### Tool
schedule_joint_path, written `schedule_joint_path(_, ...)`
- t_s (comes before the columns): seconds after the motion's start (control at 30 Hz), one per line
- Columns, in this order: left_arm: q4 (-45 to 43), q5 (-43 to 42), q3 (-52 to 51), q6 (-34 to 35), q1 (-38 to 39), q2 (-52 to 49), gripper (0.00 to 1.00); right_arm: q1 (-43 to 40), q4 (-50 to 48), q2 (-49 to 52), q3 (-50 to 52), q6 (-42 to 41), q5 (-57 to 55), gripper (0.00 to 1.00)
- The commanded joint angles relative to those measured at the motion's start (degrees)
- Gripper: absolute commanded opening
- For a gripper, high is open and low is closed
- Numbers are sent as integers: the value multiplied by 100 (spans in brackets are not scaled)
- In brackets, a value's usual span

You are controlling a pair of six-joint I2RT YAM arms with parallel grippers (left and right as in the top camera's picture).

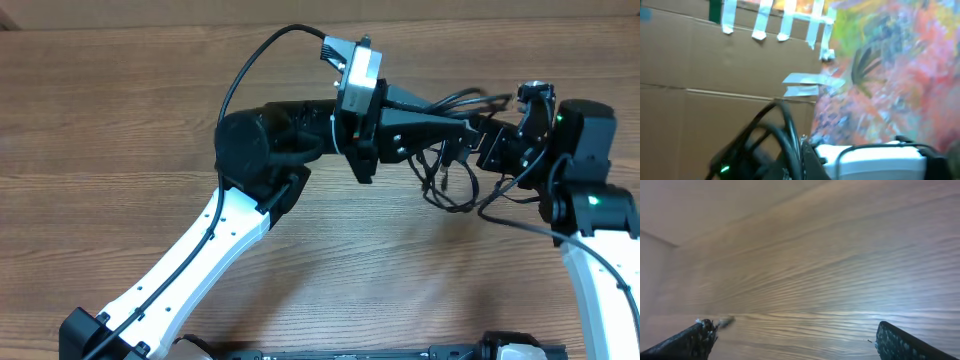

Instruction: Untangle cables

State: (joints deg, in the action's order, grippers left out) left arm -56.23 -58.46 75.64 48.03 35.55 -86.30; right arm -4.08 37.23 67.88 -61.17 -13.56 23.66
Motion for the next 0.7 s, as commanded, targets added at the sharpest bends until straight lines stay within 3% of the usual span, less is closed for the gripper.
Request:
schedule_joint_path(0.0,-649,-72,61,752,13,50,4,-7,155,361,-72,11,-822,100)
schedule_joint_path(0.2,-1309,-164,61,1139,-310,61,4,-17,612,673,-72,-116,-1622,100)
schedule_joint_path(0.43,-1327,-155,61,1587,-833,72,4,-17,691,671,-72,-376,-1886,100)
schedule_joint_path(0.67,-1228,-57,61,1381,-1005,70,4,-17,793,671,-72,-92,-33,100)
